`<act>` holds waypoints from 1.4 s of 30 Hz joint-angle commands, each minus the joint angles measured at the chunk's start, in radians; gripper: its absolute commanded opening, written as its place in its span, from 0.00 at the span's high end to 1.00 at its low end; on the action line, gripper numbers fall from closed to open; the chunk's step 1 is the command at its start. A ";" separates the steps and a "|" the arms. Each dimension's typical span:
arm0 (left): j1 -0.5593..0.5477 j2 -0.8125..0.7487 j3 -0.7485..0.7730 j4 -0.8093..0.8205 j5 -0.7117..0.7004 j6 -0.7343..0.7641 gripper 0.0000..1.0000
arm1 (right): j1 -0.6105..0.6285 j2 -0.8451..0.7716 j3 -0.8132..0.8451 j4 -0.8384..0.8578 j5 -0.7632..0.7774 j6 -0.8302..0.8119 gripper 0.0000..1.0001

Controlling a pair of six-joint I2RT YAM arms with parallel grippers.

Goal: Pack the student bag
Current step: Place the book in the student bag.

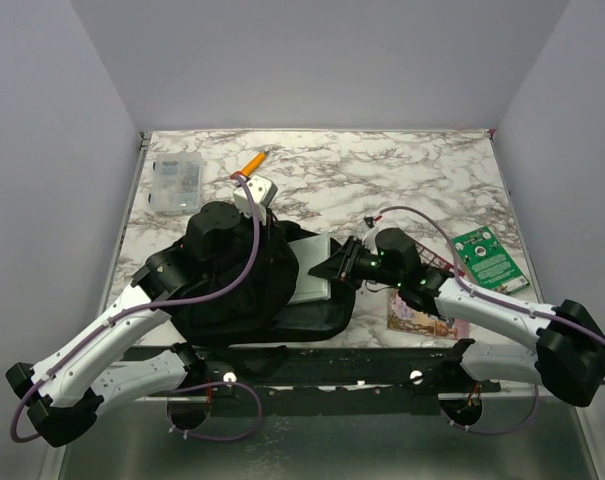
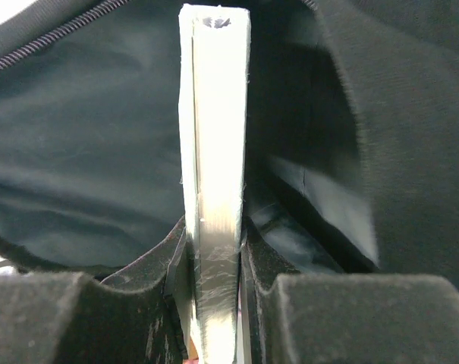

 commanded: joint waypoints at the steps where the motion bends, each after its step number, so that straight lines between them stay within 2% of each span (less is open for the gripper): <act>1: 0.003 0.018 0.059 0.108 0.060 0.000 1.00 | 0.079 0.072 -0.004 0.353 0.126 0.063 1.00; 8: 0.002 0.046 0.063 0.120 0.108 -0.001 1.00 | 0.115 0.135 -0.022 0.427 0.251 0.024 0.99; 11: 0.003 0.050 0.056 0.139 0.120 -0.001 1.00 | 0.117 0.166 -0.024 0.484 0.231 -0.001 1.00; 15: 0.004 0.079 0.072 0.157 0.204 0.054 1.00 | 0.161 0.155 -0.100 0.597 0.247 -0.022 1.00; 17: 0.003 0.089 0.083 0.154 0.209 0.063 1.00 | 0.165 0.164 -0.131 0.607 0.251 0.008 0.99; 23: 0.002 0.160 0.106 0.187 0.275 -0.018 1.00 | 0.165 0.255 -0.170 0.844 0.164 0.122 0.99; 28: -0.002 0.200 0.112 0.228 0.336 -0.066 1.00 | 0.165 0.282 -0.176 0.858 0.184 0.157 0.99; 32: -0.002 0.200 0.102 0.256 0.387 -0.088 1.00 | 0.165 0.308 -0.134 0.846 0.209 0.122 0.99; 36: -0.001 0.179 0.062 0.265 0.359 -0.037 1.00 | 0.165 0.351 -0.096 0.847 0.189 0.108 0.97; 38: 0.000 0.165 0.039 0.265 0.327 -0.002 1.00 | 0.165 0.379 -0.105 0.867 0.186 0.125 0.92; 42: 0.005 0.150 0.004 0.289 0.311 0.022 1.00 | 0.166 0.458 -0.113 0.965 0.177 0.177 0.91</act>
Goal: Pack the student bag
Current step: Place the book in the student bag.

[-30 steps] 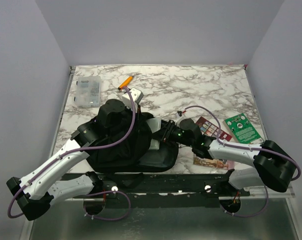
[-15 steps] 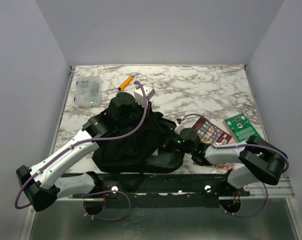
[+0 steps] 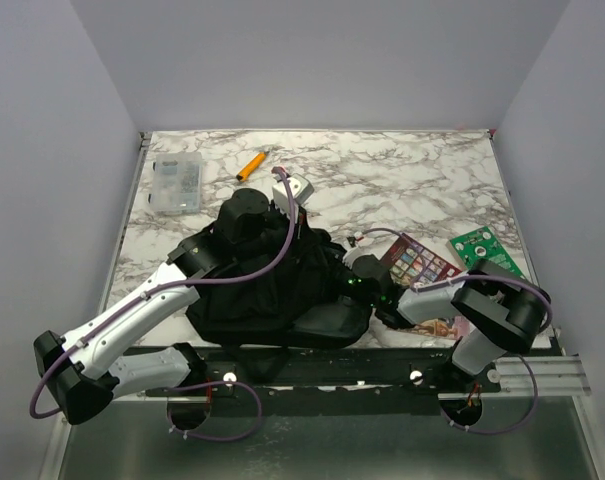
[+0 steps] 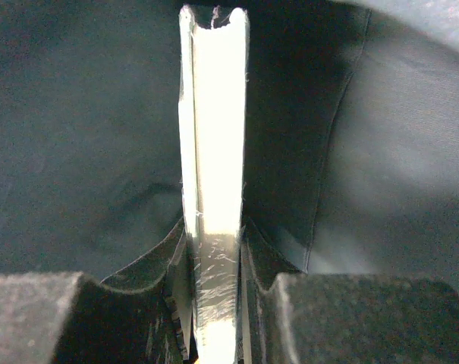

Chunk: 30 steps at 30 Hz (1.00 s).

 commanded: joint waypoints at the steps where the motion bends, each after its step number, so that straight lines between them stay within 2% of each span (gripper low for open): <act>1: 0.003 -0.047 -0.025 0.141 0.001 0.033 1.00 | 0.008 0.068 0.054 0.297 -0.024 0.083 0.90; 7: 0.011 -0.061 -0.059 0.169 -0.016 0.031 1.00 | 0.012 0.110 0.099 0.248 -0.028 0.065 0.74; 9: 0.019 -0.074 -0.075 0.166 -0.021 0.041 1.00 | 0.011 0.078 0.068 0.198 -0.020 0.049 0.64; 13: 0.035 -0.097 -0.105 0.168 -0.031 0.037 1.00 | 0.011 -0.015 0.008 0.066 0.010 0.025 0.35; 16: 0.042 -0.106 -0.113 0.166 -0.035 0.031 1.00 | 0.010 -0.092 -0.004 -0.041 0.019 -0.009 0.28; 20: 0.047 -0.121 -0.115 0.162 -0.026 0.025 1.00 | 0.009 -0.174 -0.019 -0.154 0.040 -0.053 0.29; 23: 0.048 -0.128 -0.116 0.160 -0.023 0.019 1.00 | 0.009 -0.192 -0.014 -0.178 0.039 -0.076 0.34; 24: 0.049 -0.130 -0.116 0.160 -0.021 0.013 1.00 | 0.009 -0.189 -0.012 -0.171 0.030 -0.078 0.42; 25: 0.049 -0.129 -0.116 0.161 -0.019 0.009 1.00 | 0.009 -0.181 -0.008 -0.155 0.018 -0.080 0.54; 27: 0.049 -0.127 -0.114 0.161 -0.011 0.005 1.00 | 0.011 -0.149 0.002 -0.104 -0.020 -0.082 0.63; 30: 0.048 -0.121 -0.102 0.158 -0.004 0.007 1.00 | 0.029 -0.104 0.029 -0.039 -0.050 -0.083 0.81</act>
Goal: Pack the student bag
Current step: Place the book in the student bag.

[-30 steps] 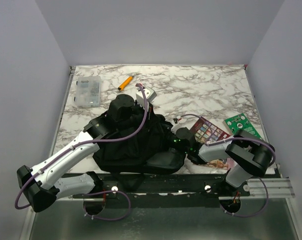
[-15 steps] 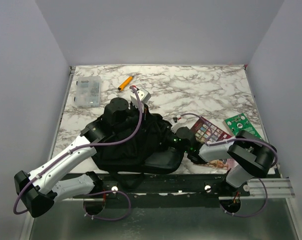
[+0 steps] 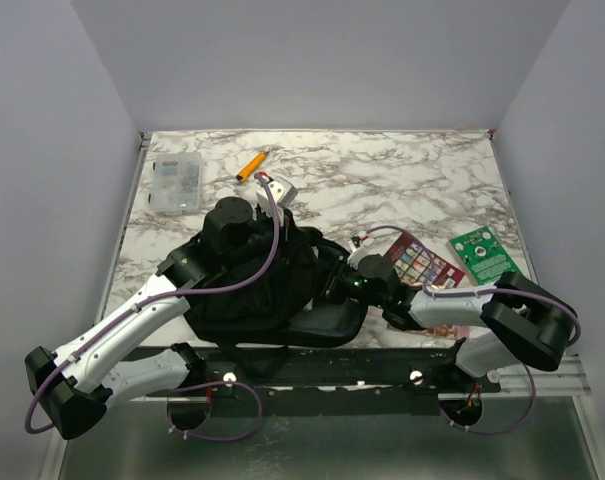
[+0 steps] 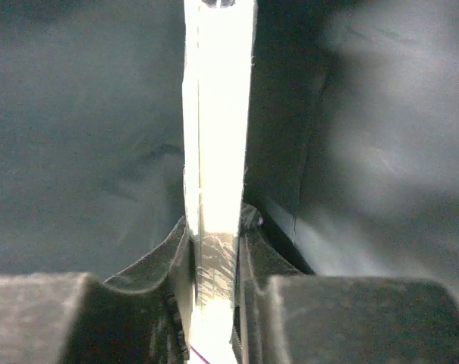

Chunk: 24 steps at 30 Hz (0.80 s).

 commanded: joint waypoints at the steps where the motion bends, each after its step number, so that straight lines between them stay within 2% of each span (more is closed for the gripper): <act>1: 0.003 -0.020 0.024 0.074 0.012 -0.006 1.00 | 0.031 0.062 0.059 0.131 -0.053 -0.019 0.87; 2: 0.003 -0.020 0.029 0.073 0.010 -0.005 1.00 | 0.040 0.082 0.083 0.136 -0.054 -0.019 0.90; 4: 0.003 -0.014 0.042 0.074 0.000 0.002 1.00 | 0.047 0.135 0.135 0.136 -0.073 -0.024 0.91; 5: 0.003 -0.011 0.047 0.072 -0.008 0.003 1.00 | 0.047 0.149 0.157 0.124 -0.088 -0.028 0.91; 6: 0.003 -0.009 0.054 0.071 -0.015 0.003 1.00 | 0.045 0.150 0.165 0.108 -0.089 -0.038 0.86; 7: 0.003 -0.008 0.058 0.067 -0.025 0.000 1.00 | 0.032 0.131 0.164 0.057 -0.072 -0.056 0.75; 9: 0.003 -0.013 0.060 0.062 -0.036 -0.011 1.00 | 0.018 0.069 0.145 -0.054 -0.014 -0.084 0.46; 11: 0.003 -0.022 0.050 0.067 -0.045 -0.020 1.00 | 0.006 0.032 0.138 -0.110 -0.017 -0.109 0.31; 13: 0.003 -0.027 0.036 0.073 -0.065 -0.022 1.00 | 0.006 0.012 0.147 -0.168 -0.025 -0.125 0.24; 16: 0.005 -0.033 0.026 0.077 -0.089 -0.021 1.00 | 0.006 -0.018 0.114 -0.194 -0.017 -0.115 0.19; 21: 0.008 -0.051 0.017 0.077 -0.087 -0.014 1.00 | 0.006 -0.029 0.130 -0.307 -0.003 -0.184 0.19; 24: 0.010 -0.053 0.015 0.079 -0.077 -0.016 1.00 | 0.019 0.035 0.167 -0.281 -0.030 -0.179 0.23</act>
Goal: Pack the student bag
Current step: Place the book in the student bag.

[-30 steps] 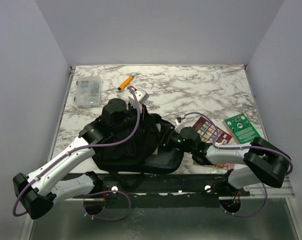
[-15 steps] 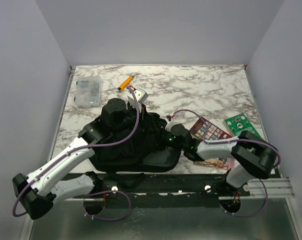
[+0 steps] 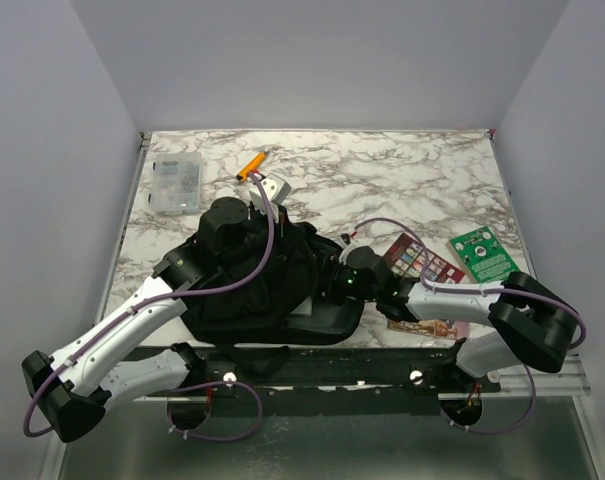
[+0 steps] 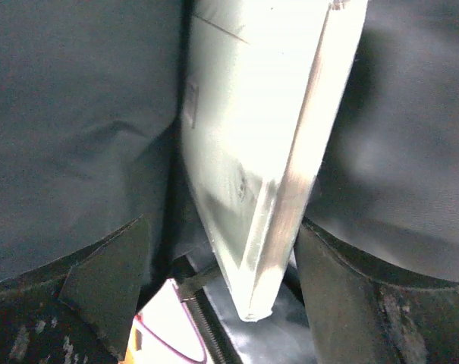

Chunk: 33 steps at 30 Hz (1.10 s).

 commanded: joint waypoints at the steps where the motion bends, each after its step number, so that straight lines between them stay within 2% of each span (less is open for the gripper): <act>1: 0.004 -0.038 0.013 0.090 -0.005 -0.007 1.00 | 0.023 0.072 0.073 0.007 -0.008 -0.037 0.23; 3: 0.004 -0.031 0.018 0.091 0.005 -0.010 1.00 | 0.044 0.132 0.135 0.024 -0.040 -0.055 0.24; 5: 0.006 -0.028 0.020 0.092 0.006 -0.009 1.00 | 0.044 0.163 0.203 -0.048 -0.054 -0.104 0.23; 8: 0.009 -0.037 0.015 0.090 0.000 -0.003 1.00 | 0.028 0.107 0.239 -0.213 0.017 -0.176 0.12; 11: 0.012 -0.044 0.007 0.088 -0.002 0.006 1.00 | 0.021 0.022 0.180 -0.235 0.074 -0.170 0.05; 16: 0.018 -0.044 0.000 0.090 0.005 -0.010 1.00 | 0.021 0.038 0.130 -0.193 0.075 -0.139 0.07; 18: 0.020 -0.047 -0.001 0.093 0.021 -0.030 1.00 | 0.021 0.096 0.176 -0.197 0.046 -0.172 0.14; 21: 0.021 -0.059 -0.010 0.103 0.042 -0.049 1.00 | 0.021 0.160 0.276 -0.246 0.017 -0.202 0.19; 24: 0.022 -0.068 -0.030 0.105 0.032 -0.050 1.00 | 0.022 0.147 0.297 -0.319 0.088 -0.211 0.19; 27: 0.029 -0.068 -0.045 0.105 0.037 -0.045 1.00 | 0.021 0.107 0.255 -0.368 0.147 -0.225 0.12; 33: 0.036 -0.080 -0.066 0.103 0.037 -0.055 1.00 | 0.022 0.090 0.110 -0.214 0.120 -0.132 0.09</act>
